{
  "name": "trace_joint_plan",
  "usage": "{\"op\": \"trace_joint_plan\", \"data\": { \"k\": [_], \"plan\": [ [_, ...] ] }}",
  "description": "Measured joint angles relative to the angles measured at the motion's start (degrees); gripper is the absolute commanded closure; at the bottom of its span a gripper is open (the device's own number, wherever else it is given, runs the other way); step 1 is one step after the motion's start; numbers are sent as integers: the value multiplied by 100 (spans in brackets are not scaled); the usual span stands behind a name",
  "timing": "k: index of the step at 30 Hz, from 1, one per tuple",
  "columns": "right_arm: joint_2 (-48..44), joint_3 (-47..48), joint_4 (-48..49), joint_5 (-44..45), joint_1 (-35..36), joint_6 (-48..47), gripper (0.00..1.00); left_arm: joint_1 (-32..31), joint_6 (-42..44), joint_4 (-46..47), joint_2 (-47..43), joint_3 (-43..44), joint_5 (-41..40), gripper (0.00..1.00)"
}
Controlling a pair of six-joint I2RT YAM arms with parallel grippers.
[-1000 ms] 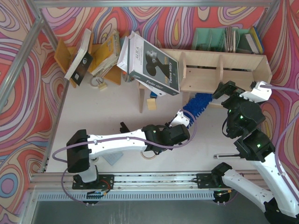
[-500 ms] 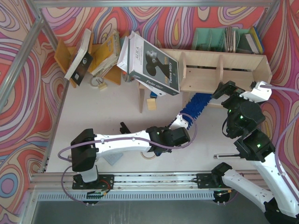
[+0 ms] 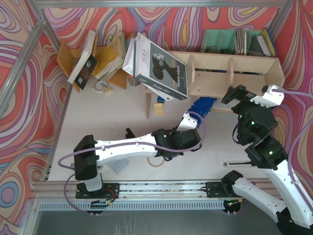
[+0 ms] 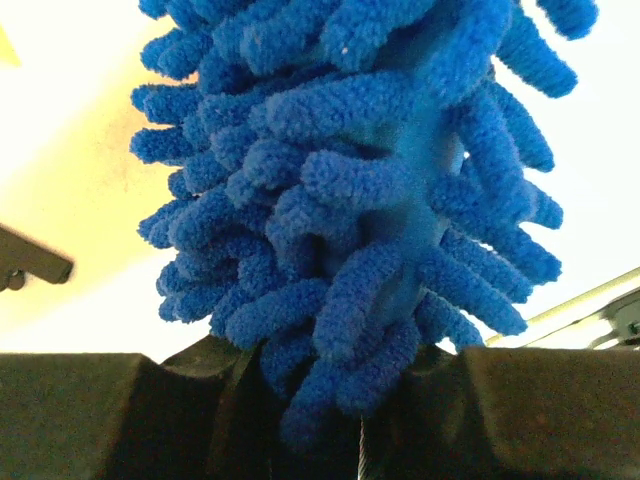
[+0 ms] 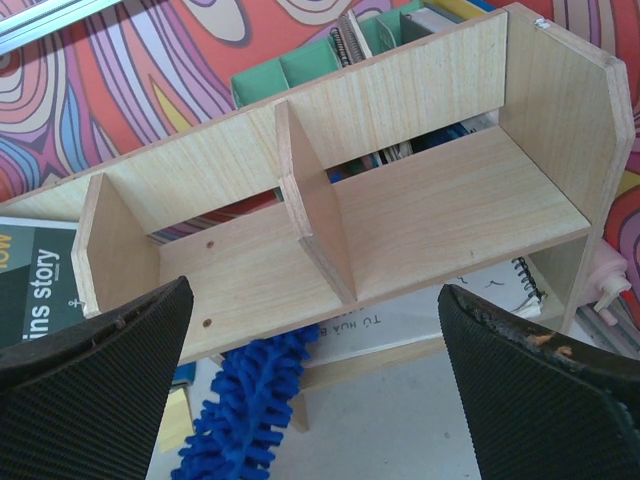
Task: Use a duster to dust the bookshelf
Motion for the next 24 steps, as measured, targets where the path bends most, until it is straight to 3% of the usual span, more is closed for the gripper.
{"op": "trace_joint_plan", "data": {
  "k": [12,19,24],
  "plan": [
    [-133,0,-79,-105,0,55,1,155,-149,-411,1478,2059,87,100],
    [-227,0,-92,-98,0,46,1,317,-514,-295,1519,2006,337,100],
    [-142,2,-90,-103,0,48,1,297,-844,247,1014,901,422,100]
  ]
}}
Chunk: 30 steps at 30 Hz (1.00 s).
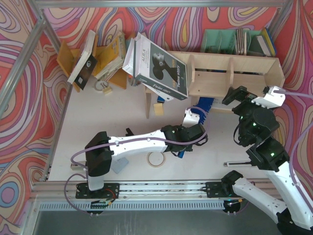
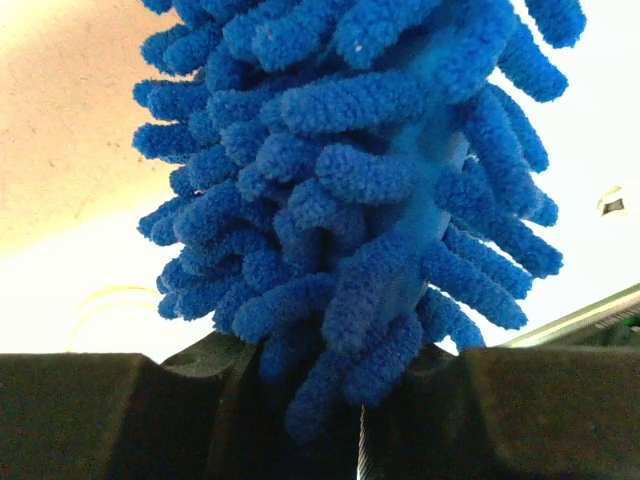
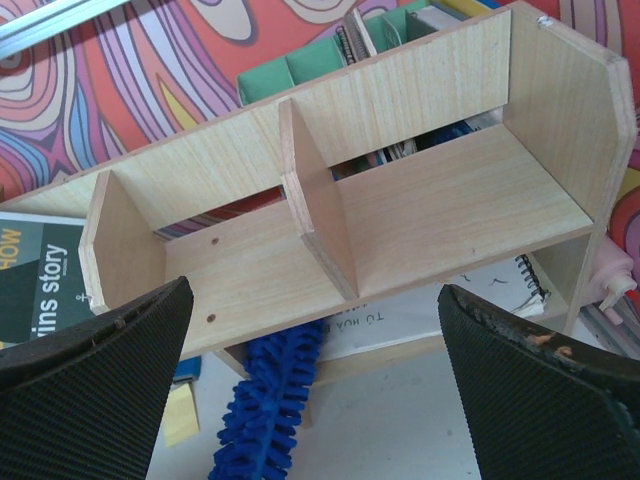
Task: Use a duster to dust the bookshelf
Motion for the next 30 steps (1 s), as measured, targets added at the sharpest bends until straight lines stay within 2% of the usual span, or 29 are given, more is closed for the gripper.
{"op": "trace_joint_plan", "data": {
  "k": [3,11,22,30],
  "plan": [
    [105,-2,0,-28,0,9,1,-26,-144,175,-149,-164,122,100],
    [162,2,-4,-83,0,17,1,-31,-275,350,-92,72,181,100],
    [81,11,-7,-39,0,-9,1,-44,358,111,-66,225,258,100],
    [105,26,-7,-39,0,-46,1,-28,1014,278,-516,-804,509,100]
  ]
}}
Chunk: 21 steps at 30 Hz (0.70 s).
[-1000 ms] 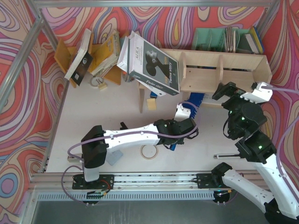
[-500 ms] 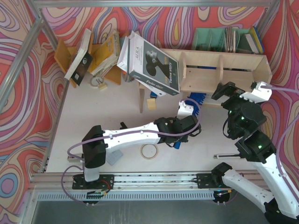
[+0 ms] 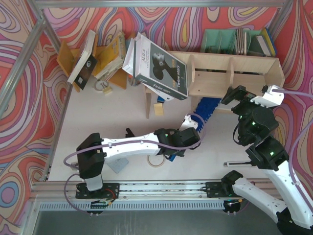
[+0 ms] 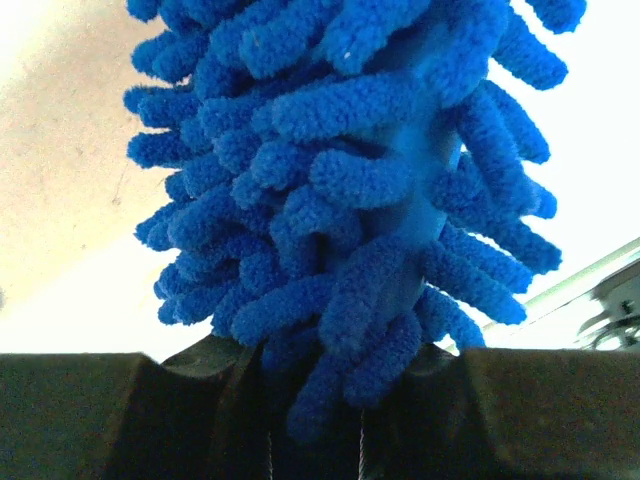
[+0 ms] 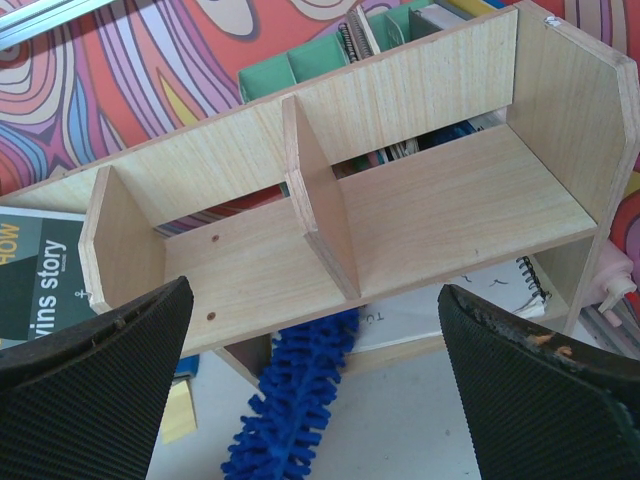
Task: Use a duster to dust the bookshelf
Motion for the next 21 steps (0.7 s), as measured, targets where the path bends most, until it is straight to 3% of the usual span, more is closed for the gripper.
{"op": "trace_joint_plan", "data": {
  "k": [15,21],
  "plan": [
    [4,0,0,44,0,2,1,-46,463,514,-2192,-2087,87,100],
    [90,0,0,63,0,4,1,-83,516,197,-3189,-2605,238,100]
  ]
}}
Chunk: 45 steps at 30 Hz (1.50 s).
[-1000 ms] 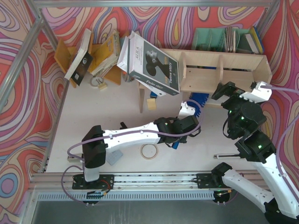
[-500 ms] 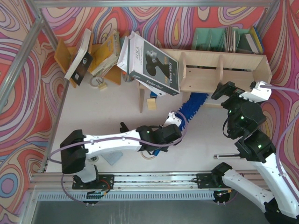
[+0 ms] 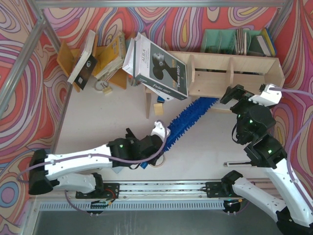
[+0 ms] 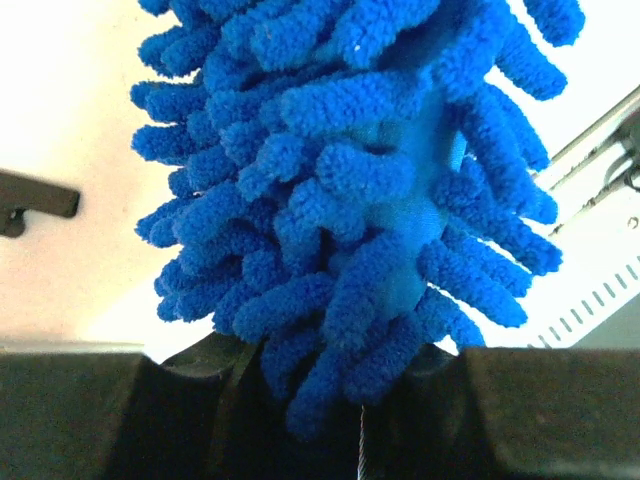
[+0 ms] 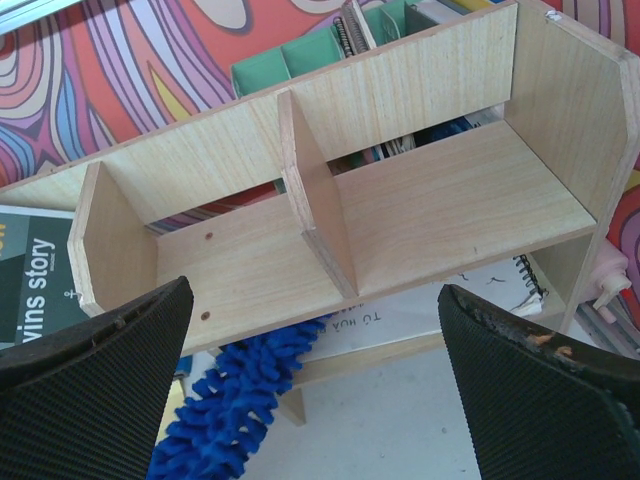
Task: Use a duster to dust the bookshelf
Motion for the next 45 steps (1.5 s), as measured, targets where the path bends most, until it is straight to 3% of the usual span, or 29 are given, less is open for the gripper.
{"op": "trace_joint_plan", "data": {
  "k": [9,18,31,39,45],
  "plan": [
    [129,31,0,0,0,15,1,-66,-181,-743,-1154,-426,146,100],
    [179,155,-4,2,0,17,1,-179,-612,-1272,-1473,-678,586,100],
    [216,160,-2,22,0,59,1,-372,-1377,-2361,-2282,-610,568,100],
    [319,160,-2,20,0,87,1,-282,-2415,-3541,-2557,-535,-275,100],
    [321,160,0,20,0,107,1,-286,-2439,-3359,-2411,-507,-651,100]
  ]
}}
